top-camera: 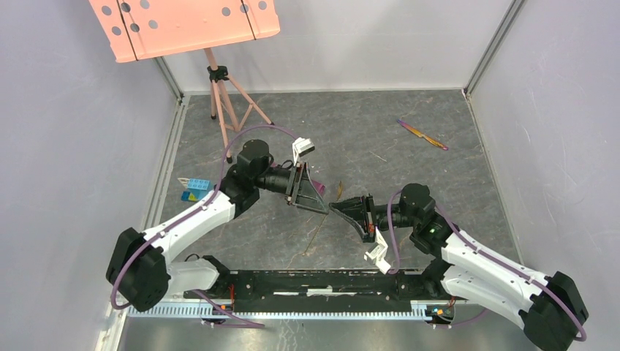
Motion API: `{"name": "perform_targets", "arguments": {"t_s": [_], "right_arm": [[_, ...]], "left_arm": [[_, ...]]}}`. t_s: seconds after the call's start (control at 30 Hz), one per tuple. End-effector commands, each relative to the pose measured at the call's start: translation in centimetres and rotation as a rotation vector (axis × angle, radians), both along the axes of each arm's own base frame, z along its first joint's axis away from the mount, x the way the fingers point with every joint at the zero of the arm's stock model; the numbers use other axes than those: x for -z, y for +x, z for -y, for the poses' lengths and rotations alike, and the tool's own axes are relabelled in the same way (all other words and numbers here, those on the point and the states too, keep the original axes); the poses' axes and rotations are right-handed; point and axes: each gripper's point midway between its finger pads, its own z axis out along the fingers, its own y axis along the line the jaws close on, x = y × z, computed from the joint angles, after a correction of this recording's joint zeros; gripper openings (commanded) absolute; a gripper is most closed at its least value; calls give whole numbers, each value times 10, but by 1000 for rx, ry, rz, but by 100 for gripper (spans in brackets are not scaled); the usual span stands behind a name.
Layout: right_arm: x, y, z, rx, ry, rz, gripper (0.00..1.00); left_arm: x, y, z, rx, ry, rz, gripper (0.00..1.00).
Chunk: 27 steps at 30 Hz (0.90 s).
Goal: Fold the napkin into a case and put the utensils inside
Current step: Pass from the right arm to the left
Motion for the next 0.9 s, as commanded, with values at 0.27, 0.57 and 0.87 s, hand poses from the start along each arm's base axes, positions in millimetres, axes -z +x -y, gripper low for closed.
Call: {"name": "perform_targets", "arguments": {"t_s": [0.27,0.57,0.87], "right_arm": [[-23,-9,-3,-36,16,73,0],[-23,-10,-5,-46,9,70,0],[-20,-12,-6,-56,-2,61,0]], "left_arm": [[25,0,-11,10,168,74,65],[22,-6,4,47,120,21,48],[27,-1,8,38,138,1,26]]}}
